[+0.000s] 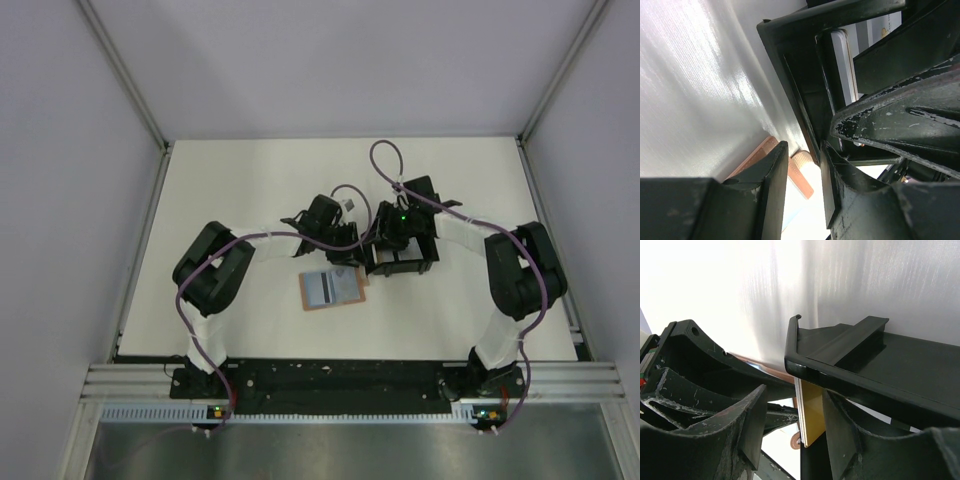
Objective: Put the credit cards into the card holder
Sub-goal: Pick up the credit card from the storage box, then insert the credit card into the card holder.
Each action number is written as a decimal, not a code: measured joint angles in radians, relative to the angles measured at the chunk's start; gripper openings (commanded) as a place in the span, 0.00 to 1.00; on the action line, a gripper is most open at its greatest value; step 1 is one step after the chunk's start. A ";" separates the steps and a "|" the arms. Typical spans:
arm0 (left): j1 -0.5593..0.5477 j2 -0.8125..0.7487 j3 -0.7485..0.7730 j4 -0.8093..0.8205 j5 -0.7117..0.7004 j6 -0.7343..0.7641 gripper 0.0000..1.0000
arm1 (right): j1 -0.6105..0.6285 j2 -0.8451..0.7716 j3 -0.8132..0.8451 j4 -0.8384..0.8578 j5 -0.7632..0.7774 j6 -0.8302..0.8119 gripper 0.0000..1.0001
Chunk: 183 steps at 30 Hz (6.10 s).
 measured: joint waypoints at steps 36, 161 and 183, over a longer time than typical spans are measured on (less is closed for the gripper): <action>0.000 0.000 0.017 0.000 -0.003 0.000 0.36 | -0.002 -0.051 0.000 -0.026 0.042 -0.010 0.06; 0.071 -0.587 -0.647 0.269 -0.107 -0.099 0.28 | 0.298 -0.064 -0.093 -0.014 0.373 0.020 0.00; 0.071 -0.583 -0.659 0.211 -0.196 -0.142 0.10 | 0.298 -0.058 -0.092 -0.006 0.364 0.018 0.00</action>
